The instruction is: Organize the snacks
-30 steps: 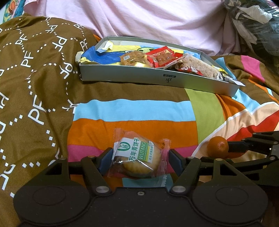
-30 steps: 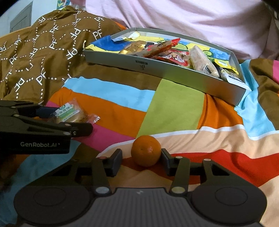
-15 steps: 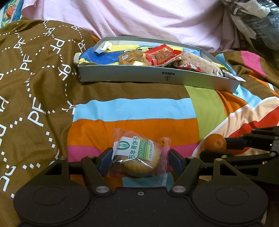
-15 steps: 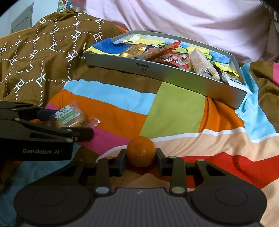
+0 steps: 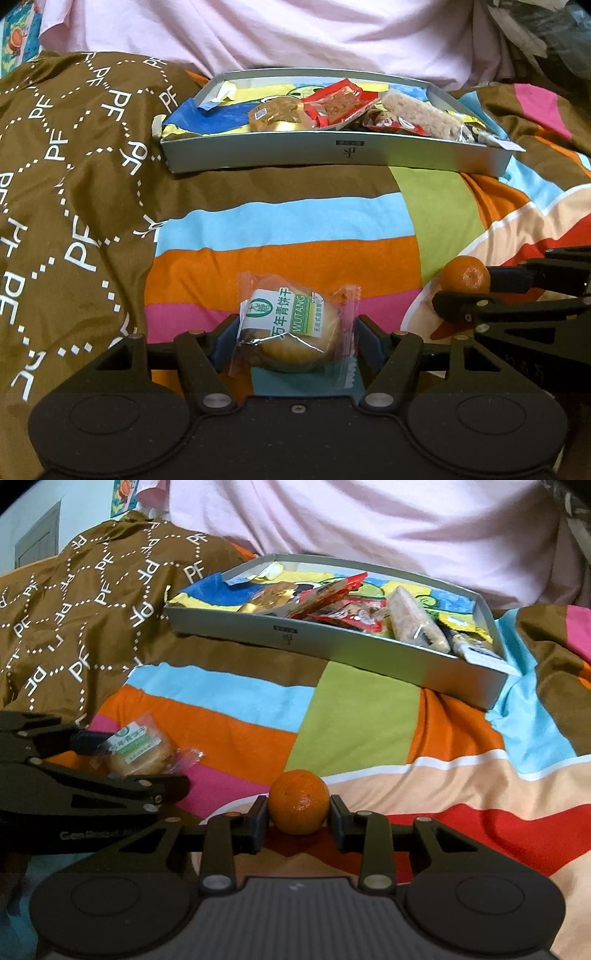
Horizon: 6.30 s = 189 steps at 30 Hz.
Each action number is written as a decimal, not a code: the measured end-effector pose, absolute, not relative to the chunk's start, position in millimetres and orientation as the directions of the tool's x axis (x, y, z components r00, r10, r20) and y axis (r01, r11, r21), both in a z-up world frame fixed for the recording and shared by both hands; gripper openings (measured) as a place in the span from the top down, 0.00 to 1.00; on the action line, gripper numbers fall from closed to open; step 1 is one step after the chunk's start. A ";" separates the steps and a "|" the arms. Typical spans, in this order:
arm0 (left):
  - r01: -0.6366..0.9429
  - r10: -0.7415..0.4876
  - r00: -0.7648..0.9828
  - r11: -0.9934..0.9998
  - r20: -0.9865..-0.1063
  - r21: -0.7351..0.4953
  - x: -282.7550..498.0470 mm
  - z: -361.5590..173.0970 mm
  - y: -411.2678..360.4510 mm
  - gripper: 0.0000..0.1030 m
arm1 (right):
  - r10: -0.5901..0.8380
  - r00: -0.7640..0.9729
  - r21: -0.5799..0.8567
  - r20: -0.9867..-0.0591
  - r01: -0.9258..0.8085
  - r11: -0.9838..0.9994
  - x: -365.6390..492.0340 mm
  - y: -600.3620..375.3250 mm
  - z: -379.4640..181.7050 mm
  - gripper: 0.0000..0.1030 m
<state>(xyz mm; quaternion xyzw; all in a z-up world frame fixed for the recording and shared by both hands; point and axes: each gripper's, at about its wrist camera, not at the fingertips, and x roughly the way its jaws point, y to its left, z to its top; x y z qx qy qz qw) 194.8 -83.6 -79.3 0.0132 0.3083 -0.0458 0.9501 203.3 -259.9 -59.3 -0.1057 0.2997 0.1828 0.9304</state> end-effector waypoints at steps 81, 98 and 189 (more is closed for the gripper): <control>-0.041 0.066 0.868 0.997 -0.492 0.061 220.9 -0.8 -92.5 0.43 | 0.315 0.884 -0.066 -0.346 -0.358 0.932 189.9 -270.4 -17.5 0.63; -0.063 0.072 0.895 0.997 -0.440 0.035 247.5 15.7 -89.2 0.44 | 0.312 0.916 -0.014 -0.254 -0.326 0.945 215.7 -266.5 -7.9 0.63; -0.074 0.014 0.953 0.980 -0.304 -0.187 149.6 62.9 -38.3 0.01 | 0.226 0.966 0.097 -0.129 -0.214 0.972 132.0 -282.4 55.3 0.00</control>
